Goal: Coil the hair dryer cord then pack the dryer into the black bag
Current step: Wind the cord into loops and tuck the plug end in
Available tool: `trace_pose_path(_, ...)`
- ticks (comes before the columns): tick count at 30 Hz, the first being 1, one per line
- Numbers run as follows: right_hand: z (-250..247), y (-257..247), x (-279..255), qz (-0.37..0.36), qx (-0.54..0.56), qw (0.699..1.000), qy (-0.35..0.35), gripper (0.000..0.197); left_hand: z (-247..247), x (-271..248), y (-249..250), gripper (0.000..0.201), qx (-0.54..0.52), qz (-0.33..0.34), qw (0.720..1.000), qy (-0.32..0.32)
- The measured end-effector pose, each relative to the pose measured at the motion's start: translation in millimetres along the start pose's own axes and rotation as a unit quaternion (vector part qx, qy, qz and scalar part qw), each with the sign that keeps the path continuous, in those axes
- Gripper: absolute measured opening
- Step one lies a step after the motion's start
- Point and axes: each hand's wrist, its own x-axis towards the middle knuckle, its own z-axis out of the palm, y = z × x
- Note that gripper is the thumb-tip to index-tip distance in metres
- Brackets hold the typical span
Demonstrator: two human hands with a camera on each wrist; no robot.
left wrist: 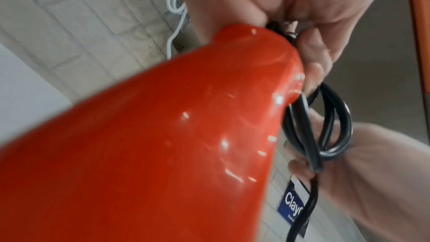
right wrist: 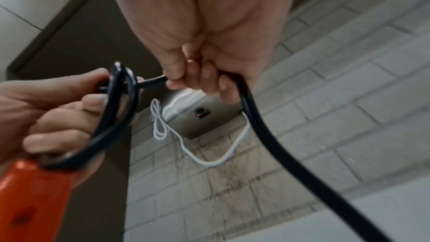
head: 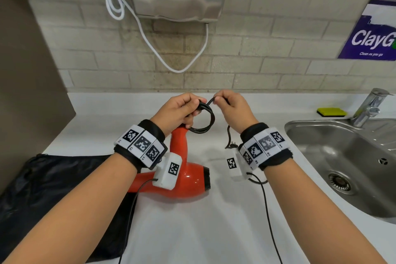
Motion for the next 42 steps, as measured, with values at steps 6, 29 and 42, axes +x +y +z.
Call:
trace_pose_path(6, 2, -21, 1, -0.067, -0.002, 0.995, 0.069, 0.015, 2, 3, 2, 0.033, 0.066, 0.016, 0.996, -0.062)
trace_pose_path(29, 6, 125, -69, 0.401, -0.343, 0.82, -0.223, 0.054, 9, 8, -9, 0.024, 0.06, 0.032, 0.996, 0.049)
trace_pose_path(42, 39, 119, -67, 0.391, -0.375, 0.785, -0.302, 0.036, 5, 10, -13, 0.021, 0.017, 0.029, 0.997, 0.064)
